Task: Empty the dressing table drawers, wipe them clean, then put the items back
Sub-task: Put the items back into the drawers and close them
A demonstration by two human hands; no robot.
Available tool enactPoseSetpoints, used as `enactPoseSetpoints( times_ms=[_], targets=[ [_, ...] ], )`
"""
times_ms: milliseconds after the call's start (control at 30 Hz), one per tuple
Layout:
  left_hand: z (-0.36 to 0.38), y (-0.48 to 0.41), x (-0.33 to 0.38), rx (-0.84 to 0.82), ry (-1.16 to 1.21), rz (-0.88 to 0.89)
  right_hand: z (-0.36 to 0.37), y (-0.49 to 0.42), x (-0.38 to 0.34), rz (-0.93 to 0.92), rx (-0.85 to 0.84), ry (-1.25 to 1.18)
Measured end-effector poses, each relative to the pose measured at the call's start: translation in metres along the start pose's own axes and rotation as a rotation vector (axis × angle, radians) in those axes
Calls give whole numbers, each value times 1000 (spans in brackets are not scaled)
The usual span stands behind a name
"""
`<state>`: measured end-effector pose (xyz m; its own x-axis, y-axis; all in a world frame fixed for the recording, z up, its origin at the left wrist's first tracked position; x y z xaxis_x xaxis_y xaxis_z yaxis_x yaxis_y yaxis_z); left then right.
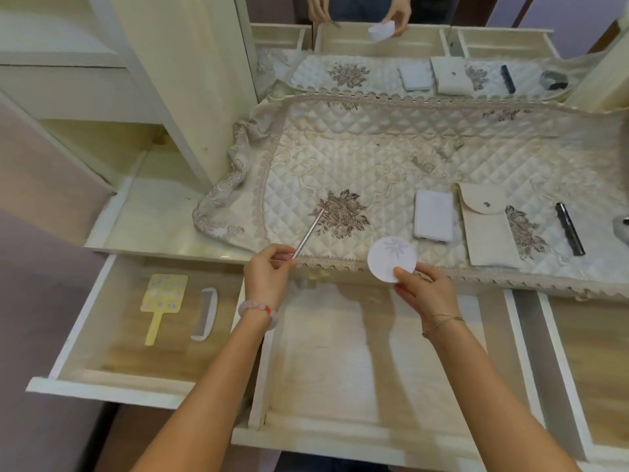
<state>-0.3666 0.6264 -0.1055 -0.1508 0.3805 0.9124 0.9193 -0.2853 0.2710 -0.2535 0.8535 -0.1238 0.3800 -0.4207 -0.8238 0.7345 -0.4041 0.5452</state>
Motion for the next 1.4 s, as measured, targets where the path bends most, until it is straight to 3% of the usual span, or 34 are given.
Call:
enactPoseSetpoints(
  times_ms=[300, 633, 967, 1400],
  targets=[
    [24, 74, -51, -91, 58, -164, -23, 44, 52, 80, -20, -16],
    [57, 93, -121, -167, 69, -374, -45, 39, 122, 269, 47, 40],
    [73, 66, -159, -64, 92, -578, -46, 4, 162, 398, 48, 177],
    [80, 60, -178, -50, -138, -626, -15, -9, 183, 412, -15, 423]
  ],
)
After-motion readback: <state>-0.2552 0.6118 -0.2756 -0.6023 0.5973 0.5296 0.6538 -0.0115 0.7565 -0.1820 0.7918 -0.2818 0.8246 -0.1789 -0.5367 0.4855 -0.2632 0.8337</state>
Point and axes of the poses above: each hand's wrist, its own y-axis away from the middle knuckle, its own z-axis out of the palm, x = y × z, the point moved 3 cm from there along -y, towards the middle knuckle, and after that the axes turned 15 degrees about -x, right-handed, at the moved point
